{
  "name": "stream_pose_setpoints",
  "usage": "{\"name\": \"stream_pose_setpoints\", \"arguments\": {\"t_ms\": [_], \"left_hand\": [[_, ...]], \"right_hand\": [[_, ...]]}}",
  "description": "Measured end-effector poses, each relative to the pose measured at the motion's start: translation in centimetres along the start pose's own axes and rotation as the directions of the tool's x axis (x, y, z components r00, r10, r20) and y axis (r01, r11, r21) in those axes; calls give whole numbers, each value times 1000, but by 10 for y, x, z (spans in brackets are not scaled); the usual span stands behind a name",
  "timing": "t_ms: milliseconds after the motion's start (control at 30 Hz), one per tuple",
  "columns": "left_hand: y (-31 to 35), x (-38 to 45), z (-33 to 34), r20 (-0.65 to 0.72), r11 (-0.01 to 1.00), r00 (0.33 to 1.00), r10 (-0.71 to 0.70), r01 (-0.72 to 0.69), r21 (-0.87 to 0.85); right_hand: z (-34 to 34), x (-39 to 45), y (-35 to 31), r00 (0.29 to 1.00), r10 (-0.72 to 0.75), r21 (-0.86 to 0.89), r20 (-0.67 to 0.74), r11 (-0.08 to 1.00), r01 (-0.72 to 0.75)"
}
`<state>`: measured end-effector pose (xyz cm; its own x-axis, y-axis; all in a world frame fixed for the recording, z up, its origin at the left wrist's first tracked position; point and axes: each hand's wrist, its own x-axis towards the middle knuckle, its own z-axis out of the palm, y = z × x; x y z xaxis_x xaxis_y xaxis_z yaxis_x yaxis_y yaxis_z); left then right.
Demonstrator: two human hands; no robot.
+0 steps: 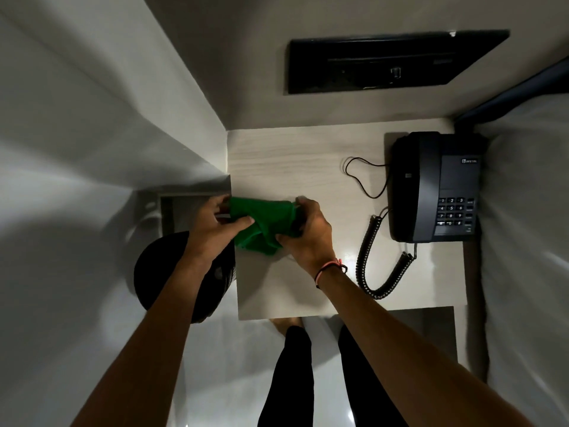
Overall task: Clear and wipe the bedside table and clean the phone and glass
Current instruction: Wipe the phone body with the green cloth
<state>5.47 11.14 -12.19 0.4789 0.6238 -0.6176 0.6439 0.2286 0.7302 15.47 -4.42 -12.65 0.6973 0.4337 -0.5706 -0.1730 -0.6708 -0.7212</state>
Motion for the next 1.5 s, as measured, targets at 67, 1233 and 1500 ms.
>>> {"name": "stream_pose_setpoints", "arguments": {"t_ms": [67, 1233, 1500], "left_hand": [[-1, -1, -1, 2, 995, 999, 42, -42, 87], [102, -6, 268, 466, 61, 687, 558, -594, 802], [76, -12, 251, 430, 32, 706, 563, -538, 842]], "right_hand": [[-3, 5, -2, 998, 38, 69, 40, 997, -41], [-277, 57, 65, 862, -505, -845, 51, 438, 306], [-256, 38, 91, 886, -452, -881, 106, 371, 295]]}}
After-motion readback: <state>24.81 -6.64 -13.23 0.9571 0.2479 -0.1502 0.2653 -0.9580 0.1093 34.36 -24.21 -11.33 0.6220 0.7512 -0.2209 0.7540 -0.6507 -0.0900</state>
